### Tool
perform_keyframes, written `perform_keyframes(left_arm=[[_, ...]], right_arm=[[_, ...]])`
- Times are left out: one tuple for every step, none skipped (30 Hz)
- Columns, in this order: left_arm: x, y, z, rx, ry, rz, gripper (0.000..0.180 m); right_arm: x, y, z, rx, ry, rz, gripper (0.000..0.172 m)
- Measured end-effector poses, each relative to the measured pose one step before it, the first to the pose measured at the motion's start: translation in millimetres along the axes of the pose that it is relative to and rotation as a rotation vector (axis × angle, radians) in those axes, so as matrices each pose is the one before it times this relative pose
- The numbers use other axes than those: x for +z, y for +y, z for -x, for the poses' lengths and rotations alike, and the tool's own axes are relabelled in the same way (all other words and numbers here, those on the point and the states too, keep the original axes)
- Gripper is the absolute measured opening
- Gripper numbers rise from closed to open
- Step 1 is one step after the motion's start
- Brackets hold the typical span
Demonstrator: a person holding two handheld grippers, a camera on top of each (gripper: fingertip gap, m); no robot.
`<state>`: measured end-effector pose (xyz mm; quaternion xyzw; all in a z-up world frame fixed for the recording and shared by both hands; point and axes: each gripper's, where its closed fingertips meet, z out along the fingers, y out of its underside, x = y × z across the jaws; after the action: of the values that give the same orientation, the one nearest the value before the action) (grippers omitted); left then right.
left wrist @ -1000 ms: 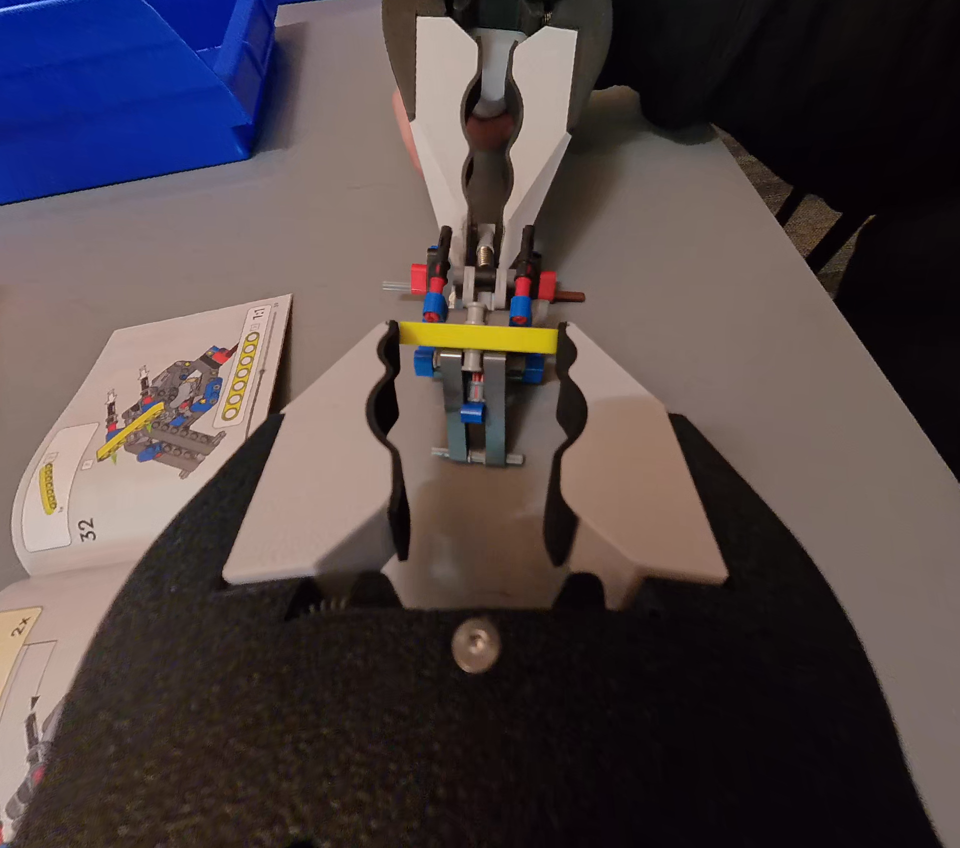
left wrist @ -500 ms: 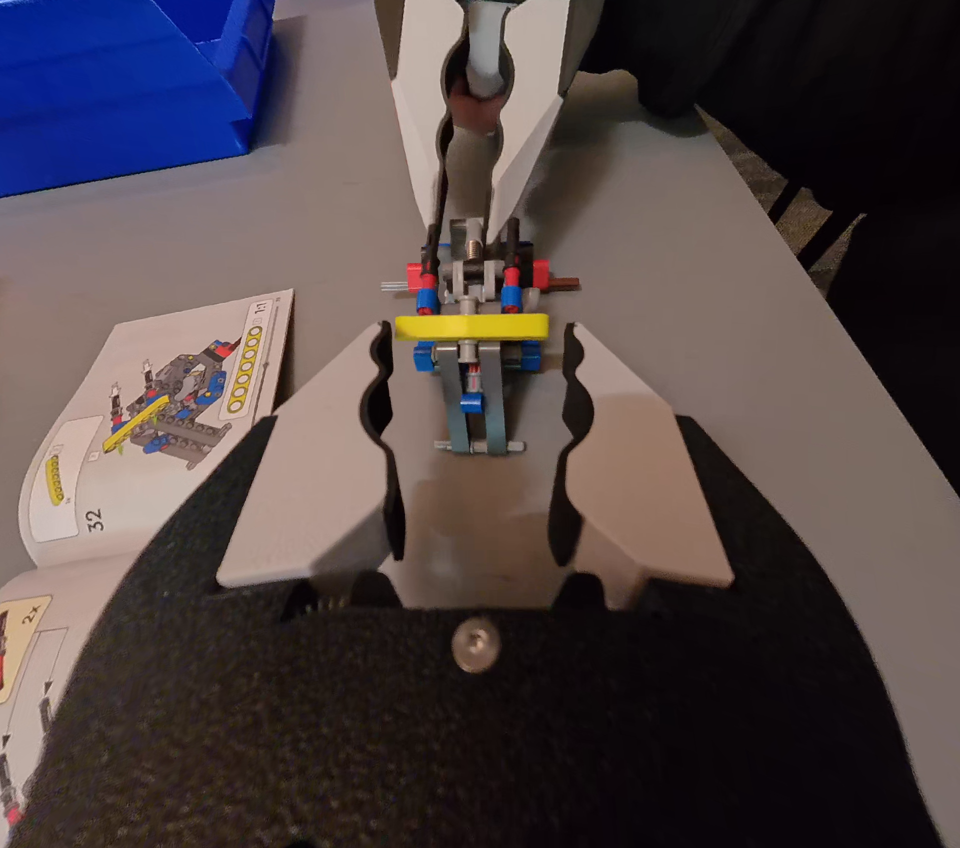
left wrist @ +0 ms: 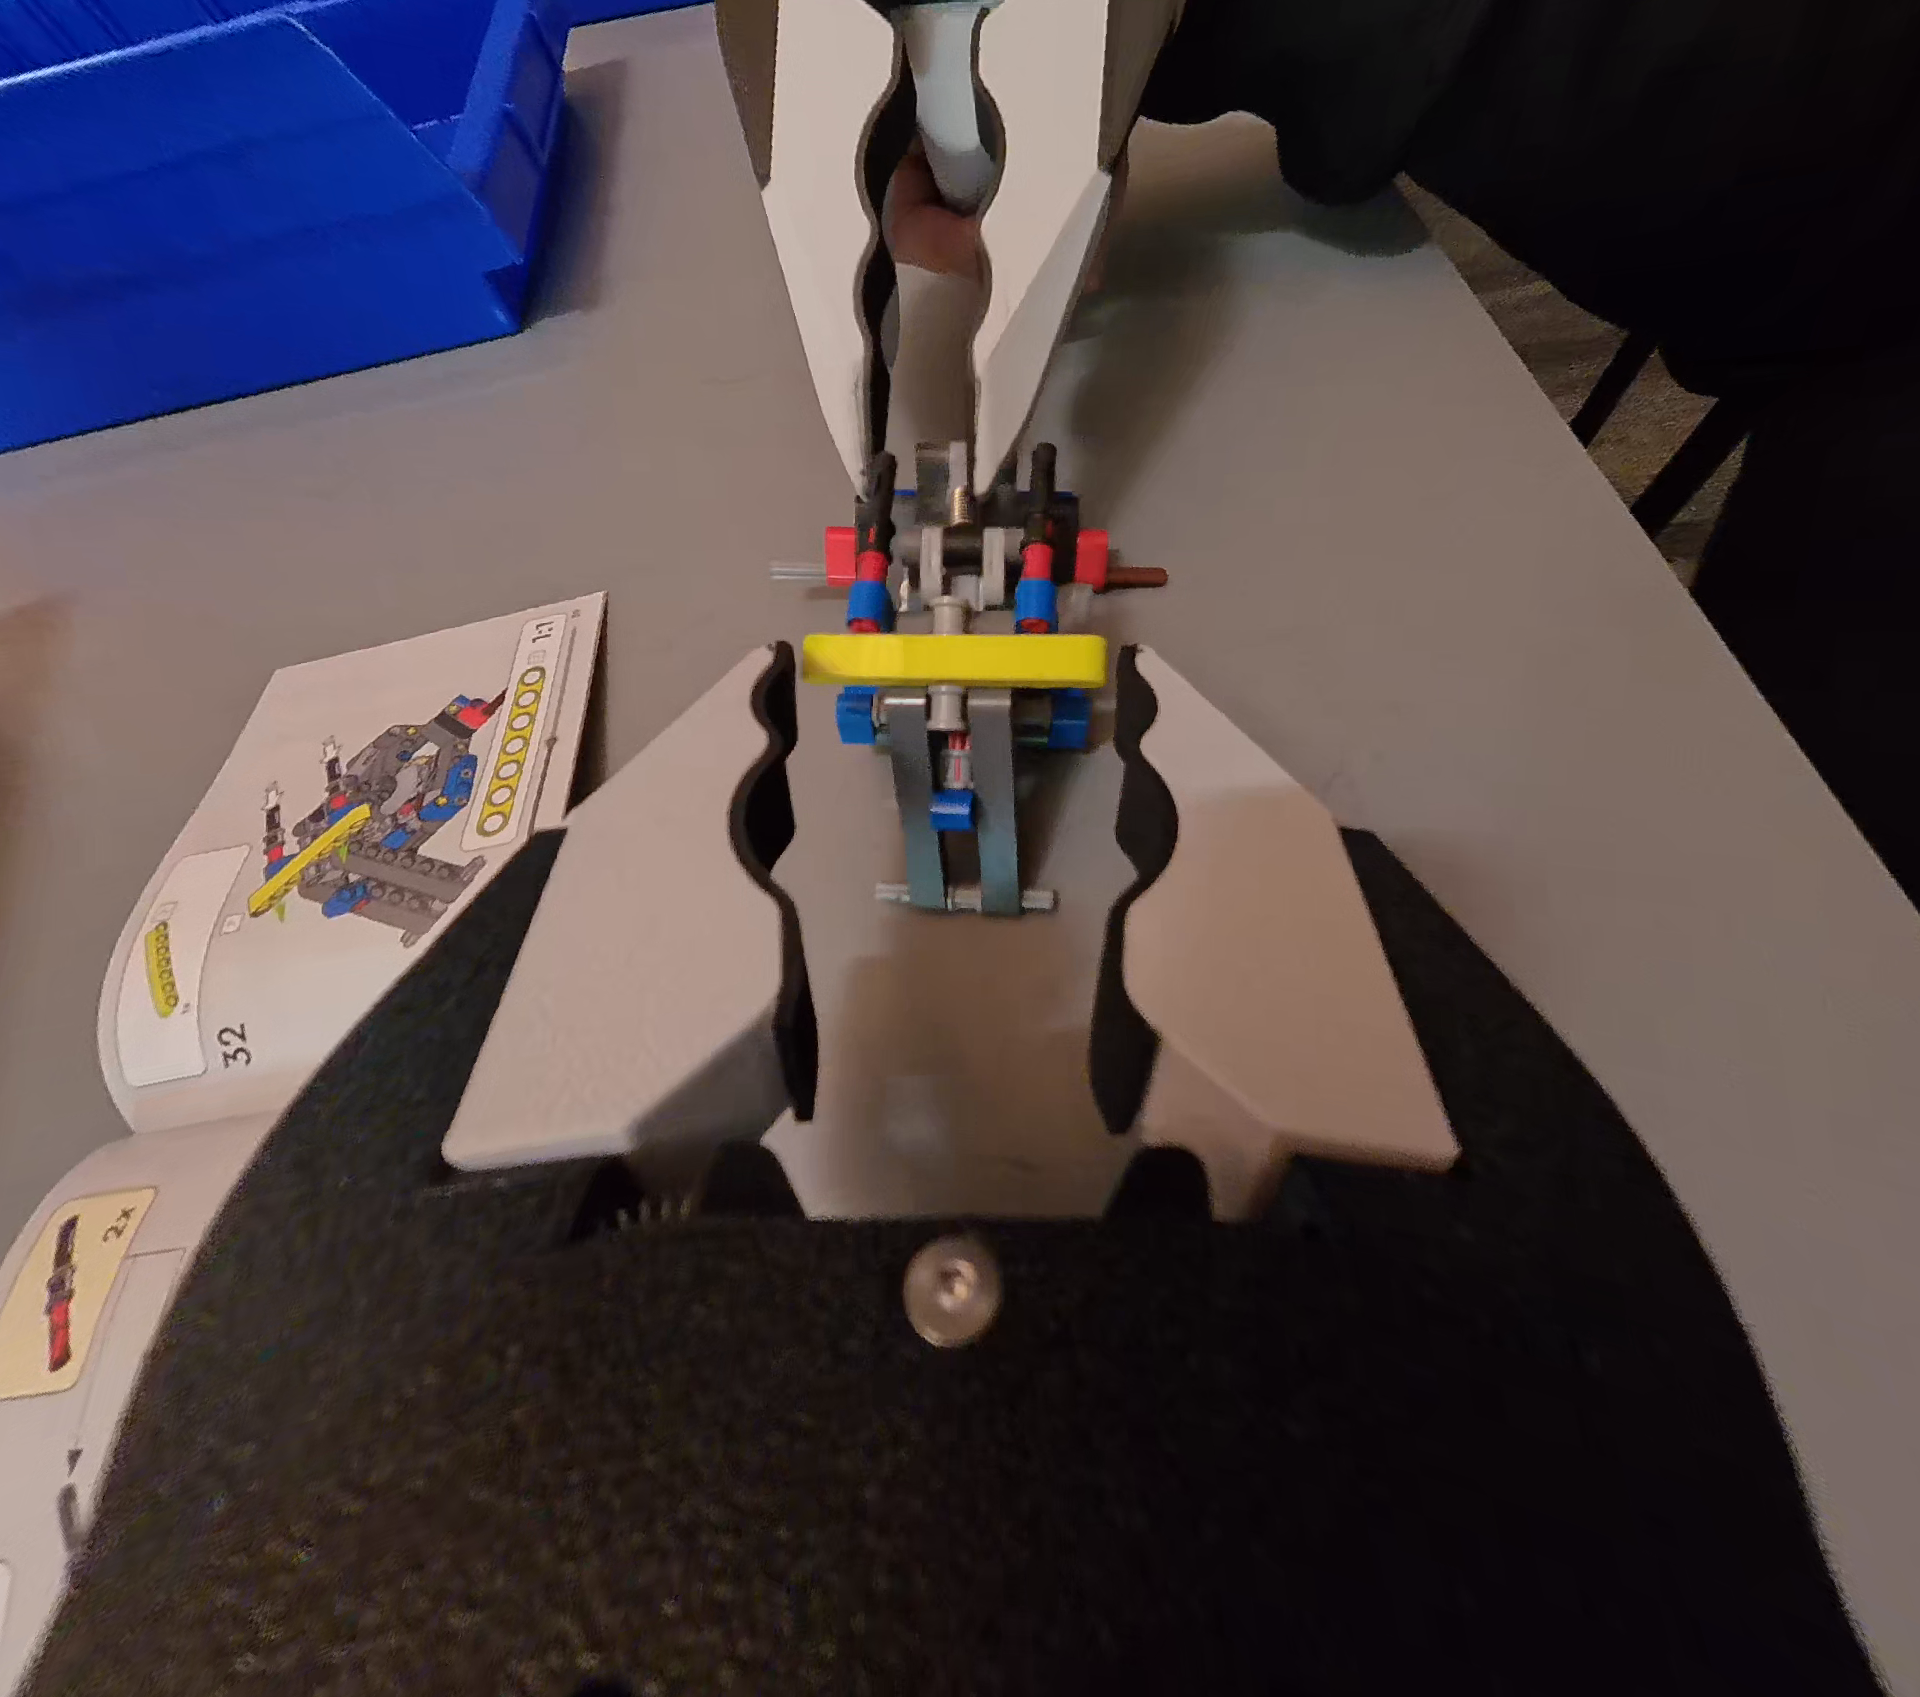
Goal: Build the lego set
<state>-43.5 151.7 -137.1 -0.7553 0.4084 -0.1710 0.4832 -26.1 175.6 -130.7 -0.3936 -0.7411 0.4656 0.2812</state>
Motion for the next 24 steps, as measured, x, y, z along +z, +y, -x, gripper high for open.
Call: perform_keyframes(left_arm=[[0.3, -0.02, -0.11, 0.0033, -0.002, 0.0002, 0.058], [0.42, 0.31, 0.57, 0.0004, -0.0052, 0.0023, 0.057], [0.46, 0.43, 0.48, 0.0014, -0.0032, 0.0023, 0.056], [0.16, 0.02, 0.11, 0.0021, -0.0007, 0.0002, 0.056], [0.01, -0.39, 0.05, 0.0004, -0.0001, -0.0027, 0.056], [-0.25, -0.04, 0.15, -0.001, -0.0008, -0.0008, 0.056], [-0.39, 0.44, 0.05, -0.0003, 0.0012, 0.0018, 0.057], [-0.77, 0.6, -0.12, -0.0022, 0.0038, 0.0019, 0.061], [-0.87, 0.56, -1.1, -0.0064, 0.0122, 0.0015, 0.064], [-0.78, 0.44, -1.13, -0.0082, 0.012, 0.0008, 0.065], [-0.79, -0.29, -0.05, -0.0041, 0.0042, -0.0038, 0.066], [-0.61, -0.68, 0.81, 0.0004, -0.0036, -0.0058, 0.065], [-0.33, -0.44, 0.76, 0.003, -0.0041, -0.0026, 0.063], [-0.07, -0.41, 0.28, 0.0041, -0.0007, -0.0009, 0.06], [0.29, -0.51, -0.06, 0.0035, 0.0002, -0.0008, 0.058], [0.66, -0.24, -0.08, 0.0037, 0.0002, 0.0016, 0.057], [0.63, 0.17, -0.33, 0.0042, 0.0011, 0.0035, 0.057], [0.53, 0.26, 0.12, 0.0047, -0.0024, 0.004, 0.057], [0.24, 0.13, 0.08, 0.0032, -0.0012, 0.0019, 0.057], [0.04, 0.03, -0.08, -0.0004, 0.0019, 0.0002, 0.057], [-0.1, 0.05, -0.18, -0.0012, 0.0025, -0.0005, 0.057], [-0.17, 0.08, 0.04, 0.0003, 0.0011, -0.0004, 0.057], [-0.1, 0.12, 0.25, 0.0003, -0.0003, 0.0004, 0.056], [-0.12, 0.17, 0.03, 0.0003, 0.0013, 0.0007, 0.057]], right_arm=[[1.19, -1.06, 0.34, -0.0031, -0.0026, -0.0057, 0.015], [0.86, -0.5, -0.24, -0.0041, 0.0, -0.0011, 0.014], [0.48, -0.3, -0.26, -0.0028, 0.0003, 0.0002, 0.014], [0.15, -0.51, -0.36, -0.0005, 0.0004, -0.0012, 0.013], [-0.27, -0.51, -1.36, -0.0007, 0.0076, -0.0029, 0.008], [-0.29, 0.77, -1.86, -0.0067, 0.012, 0.0042, 0.004], [-0.38, 0.59, -0.76, -0.0057, 0.0058, 0.0022, 0.003], [-0.44, 0.1, 0.31, 0.0, -0.0016, -0.0008, 0.003], [-0.36, -0.1, 0.31, 0.0024, -0.0024, -0.0015, 0.003], [-0.14, -0.17, -0.22, -0.0003, 0.0019, -0.0021, 0.003], [0.17, -0.1, -0.18, -0.0008, 0.0015, -0.0012, 0.003], [0.31, -0.11, 0.11, -0.0002, -0.0008, 0.0002, 0.003], [0.49, -0.14, 0.24, -0.0006, -0.0021, 0.0007, 0.004], [0.36, -0.14, -0.19, -0.0027, 0.0007, 0.0002, 0.004], [0.31, -0.28, -0.21, -0.0043, 0.0009, -0.0001, 0.003], [0.24, -0.17, -0.14, -0.0034, 0.0007, -0.0004, 0.003], [0.27, -0.05, -0.12, -0.001, 0.0003, -0.0004, 0.002], [0.13, 0.05, -0.18, 0.0005, -0.0004, -0.0003, 0.002], [-0.01, -0.03, -0.14, -0.0005, 0.0002, -0.0004, 0.002], [0.05, -0.04, 0.04, -0.0011, -0.0002, -0.0001, 0.002], [0.01, -0.08, -0.05, -0.0024, 0.0003, 0.0005, 0.001], [0.01, 0.04, -0.25, -0.0044, 0.0019, 0.0018, 0.0], [0.04, -0.13, -0.19, -0.0047, 0.0019, 0.0014, 0.0], [0.22, 0.09, -0.02, -0.0009, -0.0001, 0.0027, 0.0]])
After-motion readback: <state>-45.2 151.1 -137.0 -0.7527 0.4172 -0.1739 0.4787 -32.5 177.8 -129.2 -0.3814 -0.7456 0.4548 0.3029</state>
